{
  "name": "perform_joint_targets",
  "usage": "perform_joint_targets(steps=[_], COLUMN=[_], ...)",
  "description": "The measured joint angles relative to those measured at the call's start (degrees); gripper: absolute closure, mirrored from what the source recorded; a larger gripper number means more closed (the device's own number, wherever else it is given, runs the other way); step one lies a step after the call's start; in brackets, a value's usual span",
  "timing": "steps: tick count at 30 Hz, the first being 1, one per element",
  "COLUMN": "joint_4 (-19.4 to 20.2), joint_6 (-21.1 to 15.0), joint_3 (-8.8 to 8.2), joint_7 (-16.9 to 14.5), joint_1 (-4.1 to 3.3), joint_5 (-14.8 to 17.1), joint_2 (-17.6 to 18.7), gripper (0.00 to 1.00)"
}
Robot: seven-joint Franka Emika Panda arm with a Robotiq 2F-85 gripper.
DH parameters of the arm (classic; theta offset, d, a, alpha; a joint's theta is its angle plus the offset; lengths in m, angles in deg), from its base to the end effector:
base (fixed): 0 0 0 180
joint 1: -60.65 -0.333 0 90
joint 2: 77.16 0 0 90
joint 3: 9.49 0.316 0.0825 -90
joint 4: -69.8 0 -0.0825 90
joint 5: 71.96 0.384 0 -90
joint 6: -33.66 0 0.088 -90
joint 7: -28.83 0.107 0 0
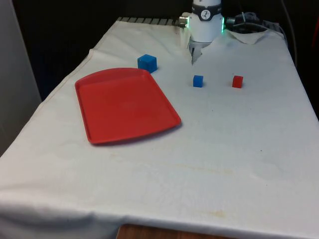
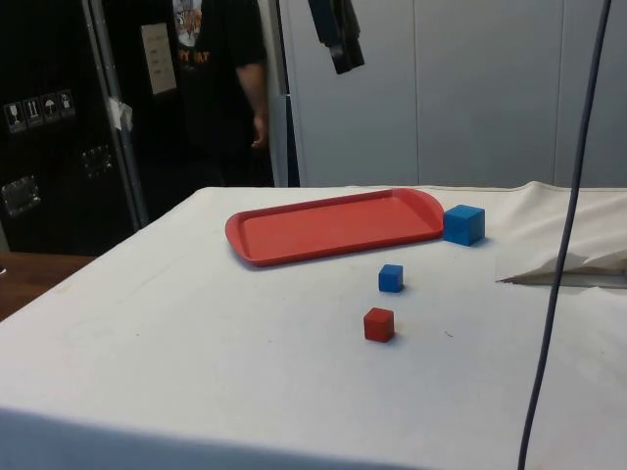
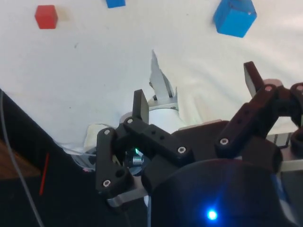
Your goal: Pick up the largest block and place it onto the tray.
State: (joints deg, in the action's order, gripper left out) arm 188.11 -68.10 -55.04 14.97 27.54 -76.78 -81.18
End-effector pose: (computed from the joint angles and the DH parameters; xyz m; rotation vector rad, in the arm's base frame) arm 0.4947 -0.1213 0.4368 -3.0931 -0.0914 0.3721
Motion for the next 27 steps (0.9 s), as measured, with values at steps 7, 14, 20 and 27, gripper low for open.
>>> perform_joint_targets(steps=[7,14,20,27], joint_4=[2.06,5.21,6.47,7.51], joint_6=[-0.80,-2.12,-3.15,-4.07], joint_3=[-1.60,-3.15,-3.55,-4.18], joint_7=[-1.43,-2.64,-2.64,-2.58], joint_1=[0.23,0.57,0.63,0.86], joint_5=[-0.57,-1.66,-2.12,-2.35], joint_2=[-0.52,-0.34,0.57,1.89], gripper=[0.00,0.00,0.00,0.00])
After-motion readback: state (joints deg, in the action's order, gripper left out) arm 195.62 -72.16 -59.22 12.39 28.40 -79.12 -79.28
